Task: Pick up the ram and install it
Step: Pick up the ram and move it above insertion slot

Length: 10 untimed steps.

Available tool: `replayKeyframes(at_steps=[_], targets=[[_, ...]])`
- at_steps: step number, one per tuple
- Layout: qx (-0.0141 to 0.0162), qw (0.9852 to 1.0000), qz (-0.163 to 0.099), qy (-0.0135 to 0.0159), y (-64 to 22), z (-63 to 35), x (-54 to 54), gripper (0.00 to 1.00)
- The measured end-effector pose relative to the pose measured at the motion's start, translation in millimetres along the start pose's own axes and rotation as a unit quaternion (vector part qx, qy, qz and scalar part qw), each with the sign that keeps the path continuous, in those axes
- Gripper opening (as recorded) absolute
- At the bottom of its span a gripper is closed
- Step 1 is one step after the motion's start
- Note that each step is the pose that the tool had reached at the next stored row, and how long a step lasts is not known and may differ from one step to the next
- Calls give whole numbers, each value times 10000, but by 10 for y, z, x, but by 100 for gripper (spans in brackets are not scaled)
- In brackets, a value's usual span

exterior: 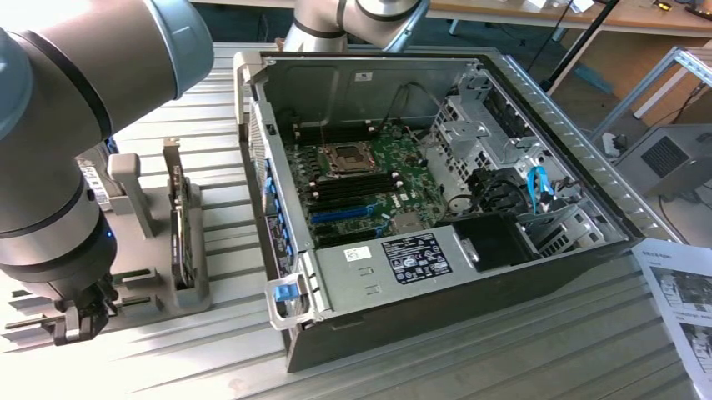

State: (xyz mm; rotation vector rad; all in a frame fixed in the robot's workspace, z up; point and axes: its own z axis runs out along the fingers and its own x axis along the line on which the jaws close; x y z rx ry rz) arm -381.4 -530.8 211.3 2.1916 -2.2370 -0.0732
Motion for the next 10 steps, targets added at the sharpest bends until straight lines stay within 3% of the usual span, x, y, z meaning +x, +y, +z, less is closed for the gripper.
replayKeyframes(at_steps=[10], targets=[[0,10000,0,0,0,0,-1,23]])
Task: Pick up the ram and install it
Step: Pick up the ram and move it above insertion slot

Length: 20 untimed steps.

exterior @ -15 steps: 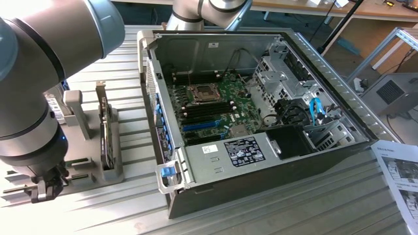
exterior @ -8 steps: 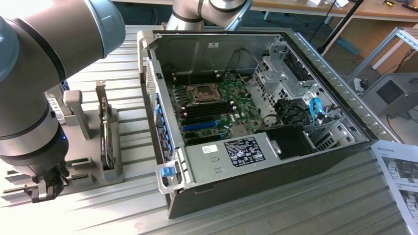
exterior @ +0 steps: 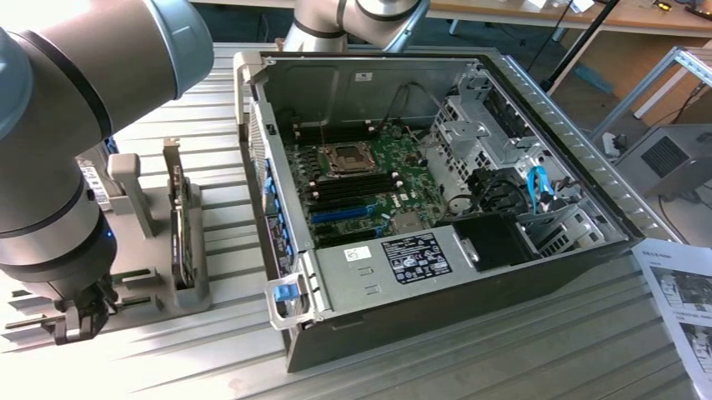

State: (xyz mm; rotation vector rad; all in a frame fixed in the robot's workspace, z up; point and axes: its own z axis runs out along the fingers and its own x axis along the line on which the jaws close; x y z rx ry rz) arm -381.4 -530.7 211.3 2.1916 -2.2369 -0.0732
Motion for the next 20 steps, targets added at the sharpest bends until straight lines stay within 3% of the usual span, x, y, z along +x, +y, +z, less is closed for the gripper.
replayKeyframes(at_steps=[2,20], targets=[[0,10000,0,0,0,0,-1,12],[0,10000,0,0,2,-45,-4,12]])
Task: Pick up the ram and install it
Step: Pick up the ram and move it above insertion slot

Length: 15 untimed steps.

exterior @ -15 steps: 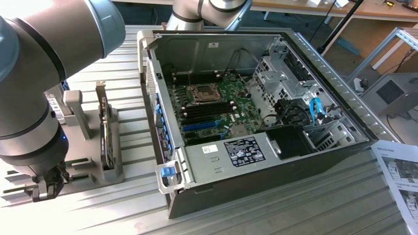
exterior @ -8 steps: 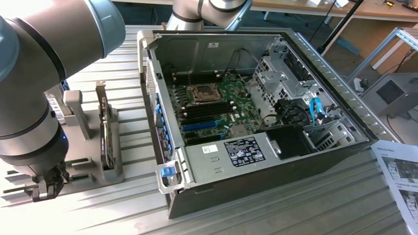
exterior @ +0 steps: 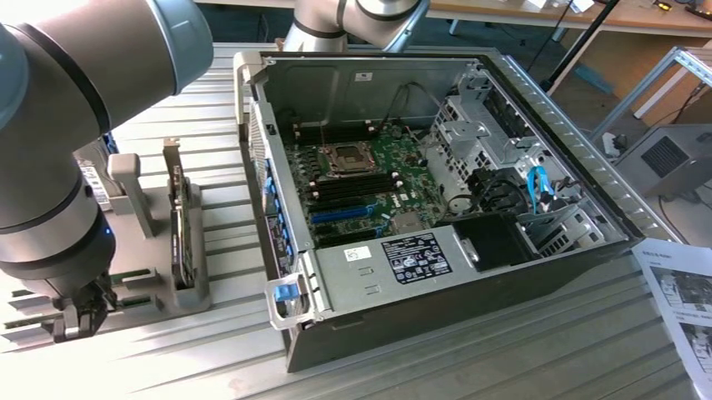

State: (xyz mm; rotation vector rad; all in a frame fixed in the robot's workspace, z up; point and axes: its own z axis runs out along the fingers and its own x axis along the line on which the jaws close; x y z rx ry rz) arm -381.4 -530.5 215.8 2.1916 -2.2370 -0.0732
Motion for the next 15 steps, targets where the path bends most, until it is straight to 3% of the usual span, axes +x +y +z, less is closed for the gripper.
replayKeyframes(at_steps=[15], targets=[[0,10000,0,0,4,-100,-2,12]])
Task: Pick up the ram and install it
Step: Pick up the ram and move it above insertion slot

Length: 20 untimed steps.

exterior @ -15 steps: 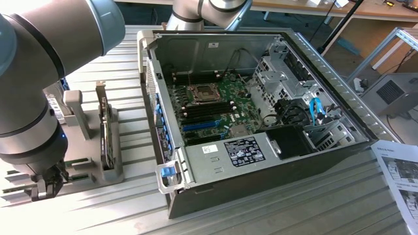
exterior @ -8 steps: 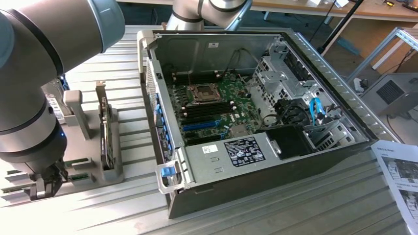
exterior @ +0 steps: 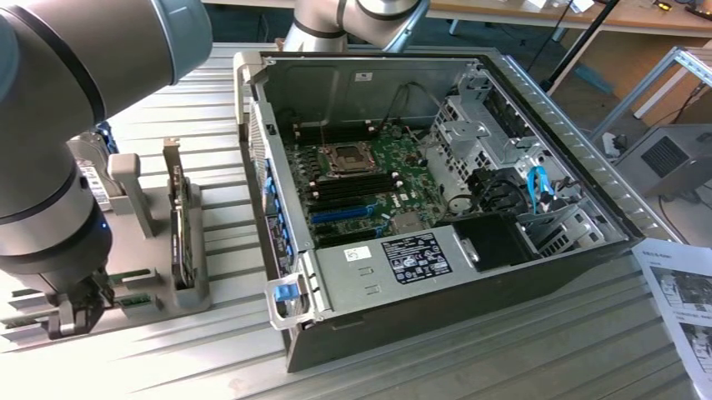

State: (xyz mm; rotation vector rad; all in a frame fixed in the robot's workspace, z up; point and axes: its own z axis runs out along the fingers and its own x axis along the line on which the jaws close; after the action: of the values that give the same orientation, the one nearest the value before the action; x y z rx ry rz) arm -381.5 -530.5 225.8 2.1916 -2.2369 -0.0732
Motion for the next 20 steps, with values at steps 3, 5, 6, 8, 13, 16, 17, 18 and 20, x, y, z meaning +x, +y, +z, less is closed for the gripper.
replayKeyframes(at_steps=[3,5,6,8,13,16,17,18,20], targets=[[0,10000,0,0,1,-23,-1,12],[0,10000,0,0,1,-40,-1,12],[0,10000,0,0,2,-47,-2,12],[0,10000,0,0,2,-64,-2,12],[0,10000,0,0,5,-117,-3,12],[0,10000,0,0,7,-169,-4,12],[0,10000,0,0,7,-186,-5,12],[0,10000,0,0,8,-200,-5,12],[0,10000,0,0,9,-229,-6,12]])
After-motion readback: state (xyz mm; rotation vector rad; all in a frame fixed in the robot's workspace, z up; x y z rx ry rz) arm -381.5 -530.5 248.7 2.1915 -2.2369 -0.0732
